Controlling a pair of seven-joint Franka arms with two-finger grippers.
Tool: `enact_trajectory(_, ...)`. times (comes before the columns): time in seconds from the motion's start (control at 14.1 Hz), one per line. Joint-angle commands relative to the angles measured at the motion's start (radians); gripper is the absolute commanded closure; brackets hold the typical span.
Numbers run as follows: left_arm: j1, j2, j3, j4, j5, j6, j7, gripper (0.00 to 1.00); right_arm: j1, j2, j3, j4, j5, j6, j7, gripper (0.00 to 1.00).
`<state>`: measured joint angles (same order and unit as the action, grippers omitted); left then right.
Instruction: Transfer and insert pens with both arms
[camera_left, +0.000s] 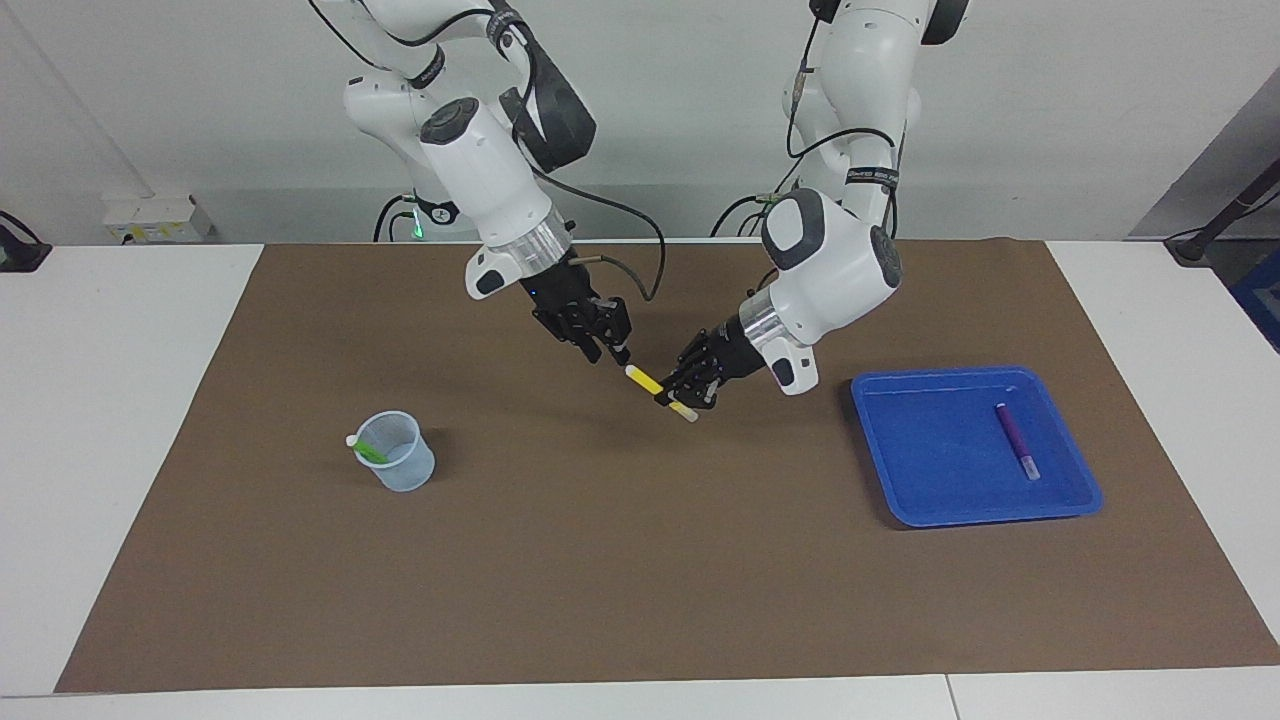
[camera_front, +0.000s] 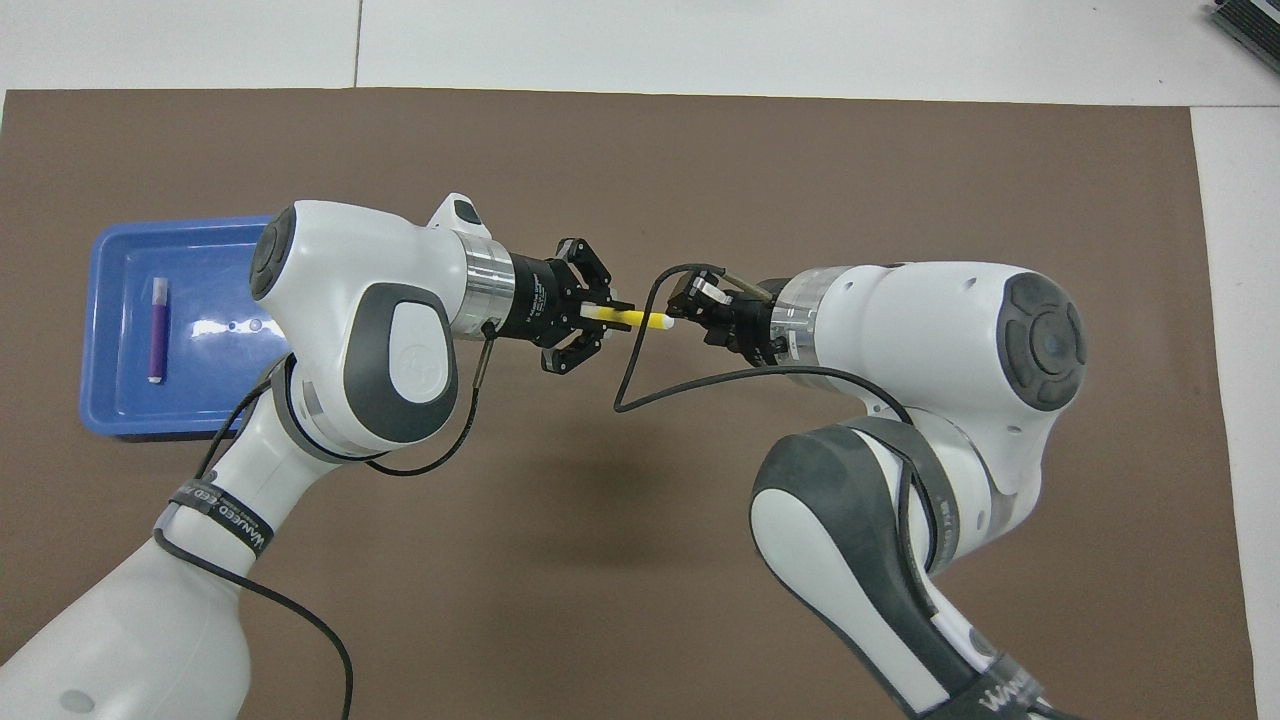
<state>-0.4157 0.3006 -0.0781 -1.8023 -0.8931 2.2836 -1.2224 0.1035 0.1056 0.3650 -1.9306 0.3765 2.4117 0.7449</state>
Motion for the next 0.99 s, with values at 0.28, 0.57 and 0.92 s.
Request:
enact_trajectory(0.28,-0.058,-0.009,-0.002,-0.014,-0.043,0.083,-0.058,1.0,0.018,0.009,-0.003,-0.018,0.024,0.023,0.004,0.56)
enact_trajectory(0.57,-0.06,-0.011,-0.002,-0.014,-0.044,0.083,-0.058,1.0,0.005,0.009,-0.005,-0.025,0.024,0.021,-0.021,0.58)
enact_trajectory(0.92,-0.06,-0.015,-0.002,-0.014,-0.044,0.077,-0.061,1.0,-0.01,0.011,-0.005,-0.027,0.024,0.021,-0.047,0.58)
